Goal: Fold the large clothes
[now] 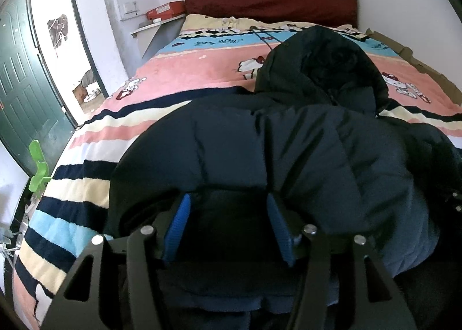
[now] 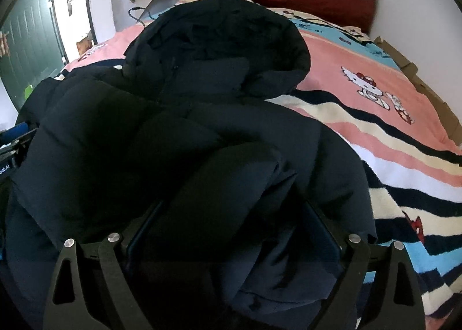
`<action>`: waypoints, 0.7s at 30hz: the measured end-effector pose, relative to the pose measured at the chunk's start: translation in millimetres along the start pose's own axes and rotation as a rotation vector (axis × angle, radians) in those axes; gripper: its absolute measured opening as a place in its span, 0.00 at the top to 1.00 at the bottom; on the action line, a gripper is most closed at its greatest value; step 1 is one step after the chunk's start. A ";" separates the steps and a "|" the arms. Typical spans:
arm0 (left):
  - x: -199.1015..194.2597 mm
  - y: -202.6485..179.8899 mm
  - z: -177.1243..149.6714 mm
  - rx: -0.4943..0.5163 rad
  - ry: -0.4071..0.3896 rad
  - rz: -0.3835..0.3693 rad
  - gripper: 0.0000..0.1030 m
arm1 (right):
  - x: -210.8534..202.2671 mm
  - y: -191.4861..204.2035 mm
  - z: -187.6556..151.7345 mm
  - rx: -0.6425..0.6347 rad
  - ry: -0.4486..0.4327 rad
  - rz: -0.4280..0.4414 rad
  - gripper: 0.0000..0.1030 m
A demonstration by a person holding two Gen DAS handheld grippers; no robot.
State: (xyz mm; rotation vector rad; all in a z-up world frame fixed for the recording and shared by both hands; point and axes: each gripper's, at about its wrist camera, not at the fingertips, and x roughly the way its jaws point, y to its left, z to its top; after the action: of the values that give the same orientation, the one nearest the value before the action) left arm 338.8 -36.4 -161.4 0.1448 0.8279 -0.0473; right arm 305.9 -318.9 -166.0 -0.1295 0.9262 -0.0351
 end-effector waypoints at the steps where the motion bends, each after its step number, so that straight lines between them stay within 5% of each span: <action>1: -0.9 0.2 0.1 0.002 0.001 0.001 0.48 | -3.6 -0.9 0.0 0.002 -0.005 -0.003 0.11; 11: -19.6 22.6 -1.2 -0.056 -0.019 -0.014 0.46 | -50.2 16.3 8.3 -0.005 -0.100 0.052 0.11; 21: 9.8 36.9 -14.7 -0.104 0.052 -0.104 0.38 | 0.7 24.9 -3.5 0.004 0.015 0.060 0.10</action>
State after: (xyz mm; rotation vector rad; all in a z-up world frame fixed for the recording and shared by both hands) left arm 338.3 2.4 -174.4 0.0044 0.8872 -0.0986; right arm 302.9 -294.7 -171.8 -0.0978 0.9444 0.0172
